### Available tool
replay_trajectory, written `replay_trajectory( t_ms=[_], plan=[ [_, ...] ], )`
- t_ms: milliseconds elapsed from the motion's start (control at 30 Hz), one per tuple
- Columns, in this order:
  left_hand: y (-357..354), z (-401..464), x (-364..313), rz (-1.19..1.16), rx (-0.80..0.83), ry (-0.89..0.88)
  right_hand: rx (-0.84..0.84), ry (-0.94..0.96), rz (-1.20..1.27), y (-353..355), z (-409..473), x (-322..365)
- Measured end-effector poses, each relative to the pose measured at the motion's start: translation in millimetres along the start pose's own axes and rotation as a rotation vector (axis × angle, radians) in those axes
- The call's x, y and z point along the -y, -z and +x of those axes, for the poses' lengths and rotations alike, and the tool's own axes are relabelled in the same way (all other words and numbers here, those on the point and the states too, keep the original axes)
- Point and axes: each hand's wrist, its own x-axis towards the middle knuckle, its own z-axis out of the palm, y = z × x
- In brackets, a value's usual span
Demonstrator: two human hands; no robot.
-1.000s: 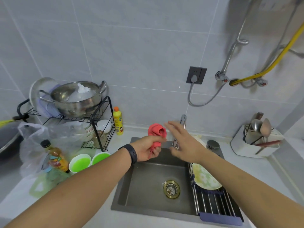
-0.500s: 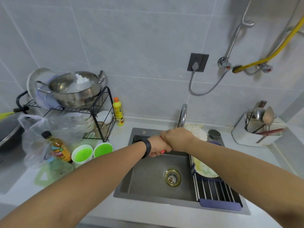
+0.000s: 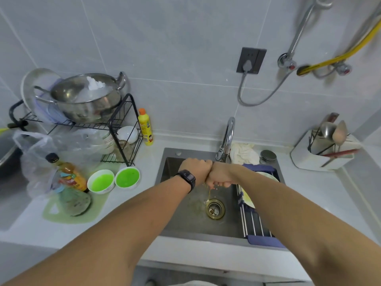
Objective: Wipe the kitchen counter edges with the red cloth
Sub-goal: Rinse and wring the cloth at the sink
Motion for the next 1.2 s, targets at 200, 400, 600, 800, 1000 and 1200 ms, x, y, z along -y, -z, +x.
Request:
replay_trajectory(
  t_ms=[200, 400, 600, 800, 1000, 1200],
  plan=[
    [5.4, 8.0, 5.7, 0.044, 0.004, 0.032, -0.237, 0.117, 0.104, -16.1, 10.5, -6.8],
    [-4.8, 16.0, 24.4, -0.750, 0.421, 0.428, -0.620, 0.369, 0.078, -37.4, 9.5, -35.0],
    [13.6, 4.3, 30.2, -1.459, 0.881, 0.495, -0.798, 0.701, -0.333, -48.8, 20.4, -60.0],
    [17.9, -8.6, 32.3, -1.584, 1.090, 0.340, -0.919, 1.058, -0.595, -18.3, 24.3, -50.3],
    [19.4, -13.4, 21.6, -1.530, 1.038, 0.331, -0.873, 1.213, -0.897, 10.2, 26.0, -37.1],
    [-11.0, -9.5, -3.4, -1.135, 0.591, 0.440, -0.455, 0.571, -1.157, 1.1, 10.1, -11.0]
  ],
)
